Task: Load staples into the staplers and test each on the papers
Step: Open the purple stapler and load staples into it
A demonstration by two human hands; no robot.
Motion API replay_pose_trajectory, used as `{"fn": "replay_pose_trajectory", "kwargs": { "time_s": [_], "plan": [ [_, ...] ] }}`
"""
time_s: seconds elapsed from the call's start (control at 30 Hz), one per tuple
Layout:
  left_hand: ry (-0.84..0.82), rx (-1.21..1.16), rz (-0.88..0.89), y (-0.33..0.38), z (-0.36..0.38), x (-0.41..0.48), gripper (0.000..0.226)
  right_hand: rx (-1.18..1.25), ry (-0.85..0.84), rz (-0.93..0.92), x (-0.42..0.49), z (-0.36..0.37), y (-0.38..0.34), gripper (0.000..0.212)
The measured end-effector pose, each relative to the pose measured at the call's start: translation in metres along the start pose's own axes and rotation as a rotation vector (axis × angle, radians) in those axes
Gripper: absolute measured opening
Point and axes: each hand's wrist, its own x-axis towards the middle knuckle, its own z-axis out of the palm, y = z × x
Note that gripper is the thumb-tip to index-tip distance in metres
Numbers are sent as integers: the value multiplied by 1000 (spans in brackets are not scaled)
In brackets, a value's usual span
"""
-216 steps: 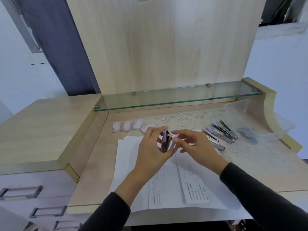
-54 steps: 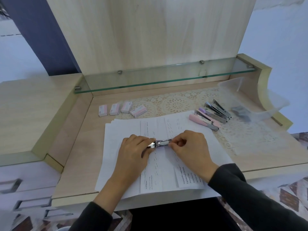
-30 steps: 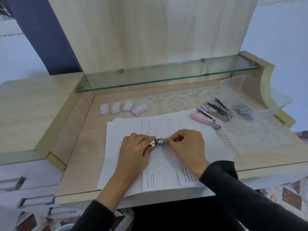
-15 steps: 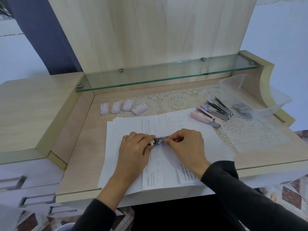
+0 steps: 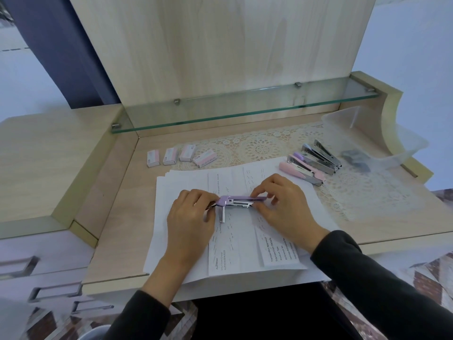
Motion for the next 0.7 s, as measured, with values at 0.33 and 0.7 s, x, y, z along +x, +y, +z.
{"fn": "replay_pose_trajectory", "kwargs": {
  "time_s": [0.33,0.7],
  "plan": [
    [89,199,156,4,-4,0,15,-26,-126,-100,8,-2,0,19],
    [223,294,199,9,-9,-1,24,50,-176,-64,16,-8,-3,23]
  ]
}}
